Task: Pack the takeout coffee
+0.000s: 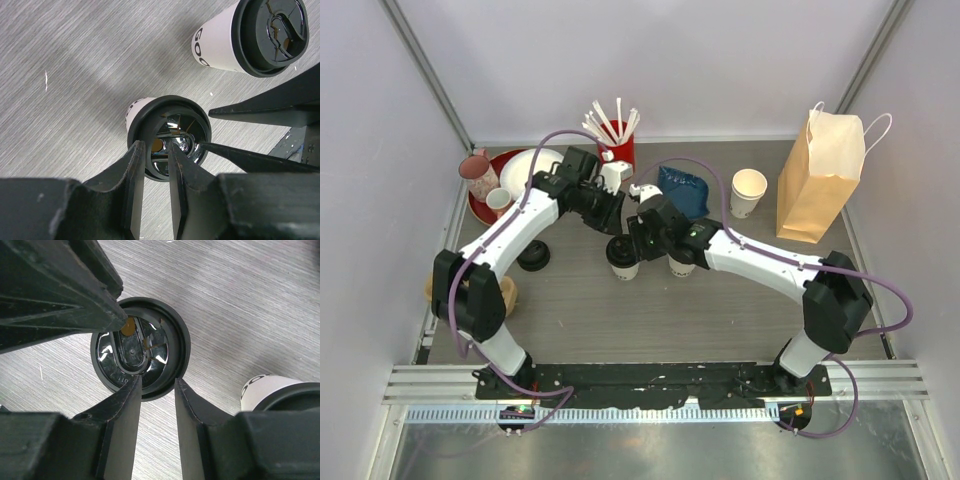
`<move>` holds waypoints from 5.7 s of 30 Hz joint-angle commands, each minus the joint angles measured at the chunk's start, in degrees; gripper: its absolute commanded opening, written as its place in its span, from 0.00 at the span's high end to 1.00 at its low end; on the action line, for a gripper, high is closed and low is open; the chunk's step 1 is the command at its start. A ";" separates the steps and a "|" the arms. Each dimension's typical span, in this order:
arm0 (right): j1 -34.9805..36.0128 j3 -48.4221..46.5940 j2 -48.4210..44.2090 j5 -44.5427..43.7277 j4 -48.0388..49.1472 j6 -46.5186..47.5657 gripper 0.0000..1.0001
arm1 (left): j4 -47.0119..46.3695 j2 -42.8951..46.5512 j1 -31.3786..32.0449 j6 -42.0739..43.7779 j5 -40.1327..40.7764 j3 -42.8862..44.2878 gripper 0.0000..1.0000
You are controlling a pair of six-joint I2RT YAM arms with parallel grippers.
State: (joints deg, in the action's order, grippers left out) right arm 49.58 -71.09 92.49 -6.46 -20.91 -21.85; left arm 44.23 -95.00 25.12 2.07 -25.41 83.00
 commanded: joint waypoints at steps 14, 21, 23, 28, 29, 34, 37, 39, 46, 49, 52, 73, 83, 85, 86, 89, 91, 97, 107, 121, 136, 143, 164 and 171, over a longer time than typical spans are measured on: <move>-1.15 5.34 0.94 1.53 6.49 -3.64 0.78 | -2.57 -2.47 0.63 1.01 -1.05 -6.71 0.90; -1.77 7.72 1.12 2.06 7.28 -3.91 0.87 | -2.74 -1.50 0.19 1.98 0.53 -9.17 0.93; -1.77 7.63 0.94 2.24 7.37 -3.91 0.87 | -2.57 -1.07 -0.07 1.80 0.45 -9.17 0.94; -1.77 4.13 0.50 3.03 6.32 -1.98 0.82 | -2.21 1.66 -0.25 0.84 -2.18 -6.19 0.88; -1.77 3.33 0.41 3.12 6.06 -1.62 0.80 | -2.13 2.44 -0.25 0.57 -2.62 -5.66 0.86; -1.77 -0.54 -0.38 1.98 4.65 0.92 0.71 | -0.81 3.07 0.19 0.66 -3.24 -3.03 0.75; -1.77 -2.82 -0.90 1.54 3.60 2.24 0.67 | -0.11 2.72 0.19 0.66 -2.46 -1.01 0.71; -1.77 -4.83 -1.17 1.19 2.54 2.86 0.63 | 0.16 2.63 0.19 0.66 -1.67 0.05 0.69; -4.75 -7.31 -7.48 -2.24 -2.29 5.50 0.58 | 0.95 3.24 0.54 -2.06 1.06 7.34 0.65; -10.89 -2.23 -13.72 -0.85 -3.18 4.45 0.57 | 1.39 3.59 3.69 -5.83 1.59 9.46 0.66; -18.70 4.36 -19.44 3.99 -2.74 3.13 0.58 | -1.24 2.90 9.40 -9.17 2.99 9.11 0.69; -26.73 16.60 -20.07 16.74 2.54 3.65 0.56 | -4.06 -9.94 15.66 -18.59 6.86 14.03 0.79; -26.82 16.33 -20.15 16.39 2.71 3.21 0.57 | -2.48 -10.38 18.91 -19.99 10.37 16.40 0.70; -26.82 16.60 -20.15 16.39 2.80 3.30 0.57 | -2.48 -10.55 18.91 -19.91 11.87 16.58 0.71; -26.73 16.86 -20.07 16.48 2.80 3.21 0.57 | -2.31 -10.82 18.82 -19.65 13.27 16.58 0.71; -26.73 18.53 -19.36 17.09 4.20 2.69 0.57 | -2.13 -11.61 18.91 -19.82 13.89 15.70 0.71; -26.73 19.93 -18.57 17.36 4.73 2.60 0.57 | -2.74 -11.96 18.91 -20.34 14.07 13.95 0.72; -26.73 23.98 -18.31 18.76 7.11 1.55 0.63 | -4.93 -12.84 18.82 -20.17 12.58 8.42 0.76; -26.73 22.66 -19.80 17.09 4.38 2.33 0.68 | -6.87 -13.72 17.42 -19.38 7.83 4.19 0.79; -26.64 22.66 -20.24 19.29 5.00 1.89 0.68 | -8.90 -12.85 16.98 -16.84 4.14 1.80 0.79; -26.38 19.50 -20.51 19.55 4.03 2.42 0.67 | -3.36 -7.13 15.93 -12.96 3.52 14.91 0.70; -25.59 18.53 -20.59 19.12 3.68 2.51 0.66 | -4.85 -9.49 13.46 -17.36 5.72 9.99 0.78; -4.76 2.71 -15.85 -11.03 -5.11 15.34 0.55 | -7.05 -5.90 8.01 -18.68 2.38 6.65 0.74; -2.91 9.99 -10.23 -13.32 -1.86 12.71 0.63 | -7.40 -5.02 5.46 -19.12 1.24 6.03 0.74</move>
State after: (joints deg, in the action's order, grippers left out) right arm 45.60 -65.14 79.77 -15.75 -24.36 -7.92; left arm 38.76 -103.11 31.57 -16.56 -22.13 89.30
